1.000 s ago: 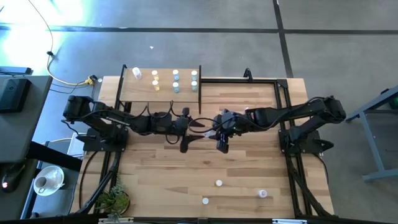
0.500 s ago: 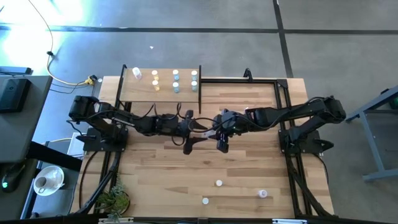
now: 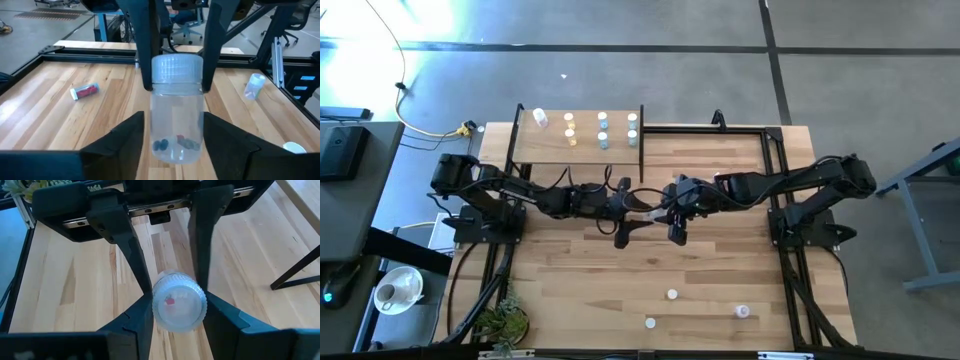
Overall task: Pick and place medicine bottles onto shelf by color
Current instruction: Put the top white pill bottle on the shelf aligned with the other white pill bottle
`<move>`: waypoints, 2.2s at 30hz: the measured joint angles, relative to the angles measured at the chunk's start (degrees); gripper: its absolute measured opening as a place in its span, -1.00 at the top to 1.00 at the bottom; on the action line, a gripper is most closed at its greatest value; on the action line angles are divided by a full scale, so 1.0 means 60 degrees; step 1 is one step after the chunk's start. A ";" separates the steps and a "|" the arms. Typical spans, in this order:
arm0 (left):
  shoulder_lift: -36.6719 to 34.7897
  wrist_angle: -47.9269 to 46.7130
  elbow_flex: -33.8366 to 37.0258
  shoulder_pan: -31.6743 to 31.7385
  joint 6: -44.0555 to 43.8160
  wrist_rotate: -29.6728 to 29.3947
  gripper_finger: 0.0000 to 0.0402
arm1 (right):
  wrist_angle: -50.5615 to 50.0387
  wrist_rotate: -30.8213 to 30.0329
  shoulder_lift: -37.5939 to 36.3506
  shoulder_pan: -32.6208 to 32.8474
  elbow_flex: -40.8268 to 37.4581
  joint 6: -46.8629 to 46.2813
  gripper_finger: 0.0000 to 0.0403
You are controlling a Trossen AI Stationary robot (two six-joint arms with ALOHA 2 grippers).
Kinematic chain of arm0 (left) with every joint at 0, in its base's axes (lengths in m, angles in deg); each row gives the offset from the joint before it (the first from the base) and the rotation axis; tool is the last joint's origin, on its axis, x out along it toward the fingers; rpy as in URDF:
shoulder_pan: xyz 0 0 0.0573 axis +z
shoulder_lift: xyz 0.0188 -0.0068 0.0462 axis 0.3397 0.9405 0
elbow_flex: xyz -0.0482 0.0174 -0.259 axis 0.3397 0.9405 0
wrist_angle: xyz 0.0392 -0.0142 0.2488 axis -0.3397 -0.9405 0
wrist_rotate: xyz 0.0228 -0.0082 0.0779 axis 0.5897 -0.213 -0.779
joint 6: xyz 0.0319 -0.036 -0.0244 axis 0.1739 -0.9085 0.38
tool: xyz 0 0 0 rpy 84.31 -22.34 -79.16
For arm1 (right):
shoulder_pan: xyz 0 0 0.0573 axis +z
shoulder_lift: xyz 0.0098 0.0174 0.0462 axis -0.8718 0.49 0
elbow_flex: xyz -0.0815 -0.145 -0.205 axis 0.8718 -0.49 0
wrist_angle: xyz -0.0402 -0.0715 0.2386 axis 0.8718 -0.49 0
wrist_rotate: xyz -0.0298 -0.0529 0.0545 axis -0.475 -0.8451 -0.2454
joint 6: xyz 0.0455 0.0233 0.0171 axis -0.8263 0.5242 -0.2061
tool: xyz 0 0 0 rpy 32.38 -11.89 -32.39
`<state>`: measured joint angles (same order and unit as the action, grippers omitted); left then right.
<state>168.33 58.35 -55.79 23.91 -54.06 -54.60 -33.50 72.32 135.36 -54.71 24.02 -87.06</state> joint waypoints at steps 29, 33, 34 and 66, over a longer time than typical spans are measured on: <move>-0.0011 -0.0115 0.0004 -0.0105 0.0112 -0.1084 0.35 | -0.1216 -0.0080 -0.0018 0.0002 0.1269 0.0573 -0.08; -0.0048 -0.0020 0.0004 -0.0417 0.0478 -0.2237 0.37 | -0.2033 -0.0054 -0.0022 0.0007 0.2249 0.0754 -0.09; -0.0051 0.0011 0.0007 -0.0516 0.0503 -0.2486 0.38 | -0.2216 -0.0057 -0.0022 0.0005 0.2488 0.0821 -0.09; -0.0382 0.3796 0.2577 -0.4157 -0.0496 -1.4680 0.39 | -0.4954 -0.1209 -0.0018 0.0007 0.4178 0.1083 -0.09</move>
<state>166.04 81.12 -40.33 -1.03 -57.04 -142.68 -63.22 65.06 135.25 -54.66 49.09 -80.56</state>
